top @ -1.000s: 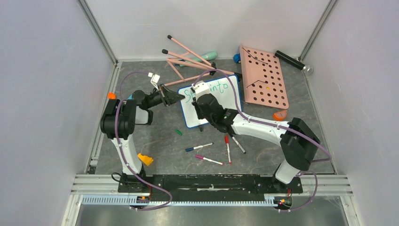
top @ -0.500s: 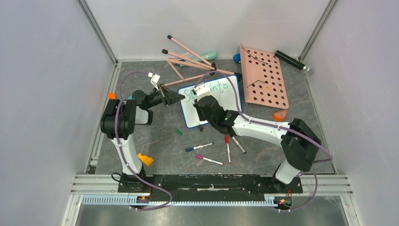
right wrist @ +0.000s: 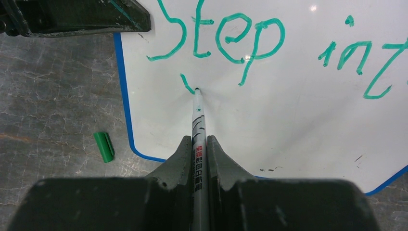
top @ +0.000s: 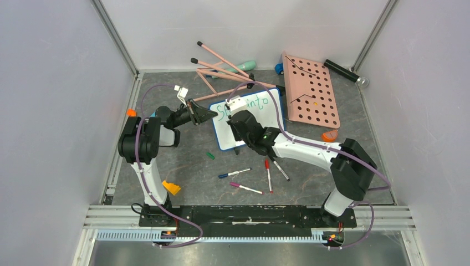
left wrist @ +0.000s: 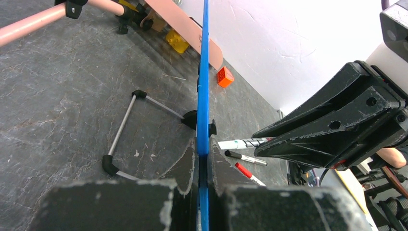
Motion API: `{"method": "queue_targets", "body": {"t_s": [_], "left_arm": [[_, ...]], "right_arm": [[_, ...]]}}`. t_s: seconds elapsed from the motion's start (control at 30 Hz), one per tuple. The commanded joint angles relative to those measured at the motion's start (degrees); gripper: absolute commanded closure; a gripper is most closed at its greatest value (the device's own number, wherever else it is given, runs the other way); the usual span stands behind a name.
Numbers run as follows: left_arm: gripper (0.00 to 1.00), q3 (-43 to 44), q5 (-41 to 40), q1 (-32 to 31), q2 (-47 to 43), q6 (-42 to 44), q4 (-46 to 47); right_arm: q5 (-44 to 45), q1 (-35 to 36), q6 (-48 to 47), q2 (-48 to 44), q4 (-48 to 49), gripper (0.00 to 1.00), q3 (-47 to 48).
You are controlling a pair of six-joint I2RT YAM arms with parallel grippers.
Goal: Write a sentence on the whiteboard
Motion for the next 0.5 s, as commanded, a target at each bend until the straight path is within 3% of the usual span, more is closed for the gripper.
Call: {"method": "queue_targets", "body": {"t_s": [0.0,0.47], "left_arm": [[0.98,1.47,1.04,0.38,-0.6,3.36,3.98],[0.98,1.58,1.08,0.46,-0.45,3.17,3.98]], "right_arm": [[2.37,-0.89,-1.25,1.54,0.57,1.0,3.75],[1.07,-1.47,-1.36,1.25,-0.15,1.0,3.1]]}}
